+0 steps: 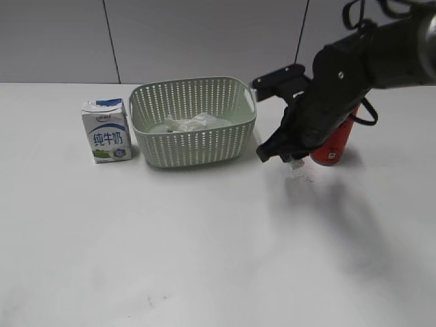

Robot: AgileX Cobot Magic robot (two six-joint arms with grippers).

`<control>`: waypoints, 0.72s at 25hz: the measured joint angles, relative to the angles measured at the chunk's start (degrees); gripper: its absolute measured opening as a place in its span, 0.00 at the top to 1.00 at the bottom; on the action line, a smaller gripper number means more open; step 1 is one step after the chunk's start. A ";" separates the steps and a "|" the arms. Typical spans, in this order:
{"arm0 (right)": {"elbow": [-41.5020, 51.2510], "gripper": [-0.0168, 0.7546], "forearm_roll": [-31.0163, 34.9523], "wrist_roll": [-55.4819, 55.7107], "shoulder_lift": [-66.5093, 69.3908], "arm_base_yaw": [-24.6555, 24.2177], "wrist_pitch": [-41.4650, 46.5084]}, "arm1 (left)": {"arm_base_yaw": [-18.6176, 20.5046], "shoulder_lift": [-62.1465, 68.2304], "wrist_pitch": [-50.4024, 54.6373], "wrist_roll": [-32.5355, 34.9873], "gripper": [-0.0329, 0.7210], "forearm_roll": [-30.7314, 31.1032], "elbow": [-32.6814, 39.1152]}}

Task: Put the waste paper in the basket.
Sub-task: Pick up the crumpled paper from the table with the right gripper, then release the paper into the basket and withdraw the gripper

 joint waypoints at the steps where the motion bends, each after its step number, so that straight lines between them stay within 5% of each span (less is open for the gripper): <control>1: 0.00 0.97 0.80 -0.33 -2.74 0.45 0.59 | 0.00 0.00 0.00 0.00 0.18 0.00 0.00; 5: 0.00 0.97 2.61 -3.10 -11.90 3.09 0.85 | 0.00 0.00 0.00 -0.05 0.18 0.00 0.00; 9: -0.15 0.97 5.09 -3.76 -17.84 4.63 -8.91 | 0.00 0.00 0.00 0.01 0.18 0.00 0.00; 14: -3.26 0.97 12.15 -3.87 -15.33 4.75 -22.57 | 0.00 0.00 0.00 0.00 0.18 0.00 0.00; 18: -7.63 0.97 13.29 -4.24 -7.96 4.75 -25.52 | 0.00 0.00 0.00 -0.06 0.18 0.00 0.00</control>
